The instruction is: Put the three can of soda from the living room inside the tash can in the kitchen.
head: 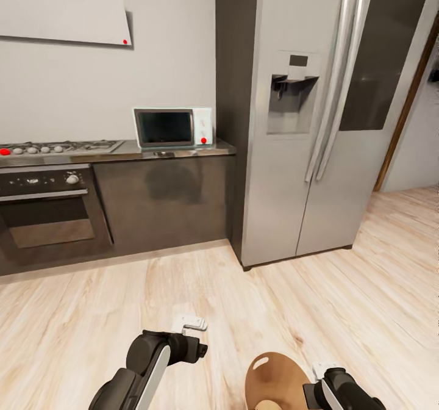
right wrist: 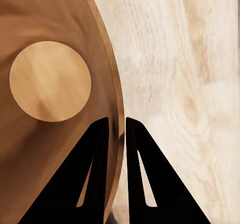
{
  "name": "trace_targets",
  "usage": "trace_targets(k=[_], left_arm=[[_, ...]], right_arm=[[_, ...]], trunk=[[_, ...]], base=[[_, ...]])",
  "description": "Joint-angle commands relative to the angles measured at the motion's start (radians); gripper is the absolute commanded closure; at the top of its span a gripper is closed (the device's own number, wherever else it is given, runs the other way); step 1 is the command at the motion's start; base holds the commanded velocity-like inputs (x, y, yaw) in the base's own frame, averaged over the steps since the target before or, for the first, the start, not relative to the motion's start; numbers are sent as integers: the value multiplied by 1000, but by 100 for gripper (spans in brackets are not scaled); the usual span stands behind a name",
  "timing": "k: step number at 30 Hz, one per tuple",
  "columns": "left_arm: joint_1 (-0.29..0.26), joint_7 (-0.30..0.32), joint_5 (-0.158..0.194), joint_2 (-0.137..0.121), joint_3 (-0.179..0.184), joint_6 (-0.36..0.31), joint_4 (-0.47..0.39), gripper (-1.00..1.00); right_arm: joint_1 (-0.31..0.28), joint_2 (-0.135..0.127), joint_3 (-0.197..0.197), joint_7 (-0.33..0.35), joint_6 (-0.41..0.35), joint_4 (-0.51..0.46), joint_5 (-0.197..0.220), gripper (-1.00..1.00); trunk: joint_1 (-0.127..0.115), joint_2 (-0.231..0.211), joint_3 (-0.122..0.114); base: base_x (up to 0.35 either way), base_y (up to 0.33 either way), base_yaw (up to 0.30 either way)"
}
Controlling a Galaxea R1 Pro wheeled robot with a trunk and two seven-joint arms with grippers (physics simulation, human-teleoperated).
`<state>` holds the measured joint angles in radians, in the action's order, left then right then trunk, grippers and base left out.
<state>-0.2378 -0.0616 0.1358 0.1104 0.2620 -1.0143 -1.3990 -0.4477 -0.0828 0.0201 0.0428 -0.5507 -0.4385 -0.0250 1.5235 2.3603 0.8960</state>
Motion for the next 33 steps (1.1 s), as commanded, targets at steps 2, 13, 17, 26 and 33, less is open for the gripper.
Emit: trace_targets(k=[2,13,17,26,33], left_arm=[[0,0,0,0,0,0,0,-100],[0,0,1,0,0,1,1,-100],[0,0,1,0,1,1,1,-100],[0,0,1,0,-1,2,2,-100],[0,0,1,0,-1,2,10,-100]], right_arm=[[0,1,1,5,0,0,8,100],[0,4,1,5,1,0,8,100],[0,5,0,5,3,0,8,100],[1,-2,0,4,9,-8,8,100],[1,-3,-30,3,3,-8,7,100]], trunk=[[-8,-14,-9],[-50,-91,-56],[-65,-119,-73],[-100,-182,-112],[-127,-231,-142]], base=[[0,0,-63],[0,0,-13],[0,0,0],[0,0,-5],[0,0,-66]])
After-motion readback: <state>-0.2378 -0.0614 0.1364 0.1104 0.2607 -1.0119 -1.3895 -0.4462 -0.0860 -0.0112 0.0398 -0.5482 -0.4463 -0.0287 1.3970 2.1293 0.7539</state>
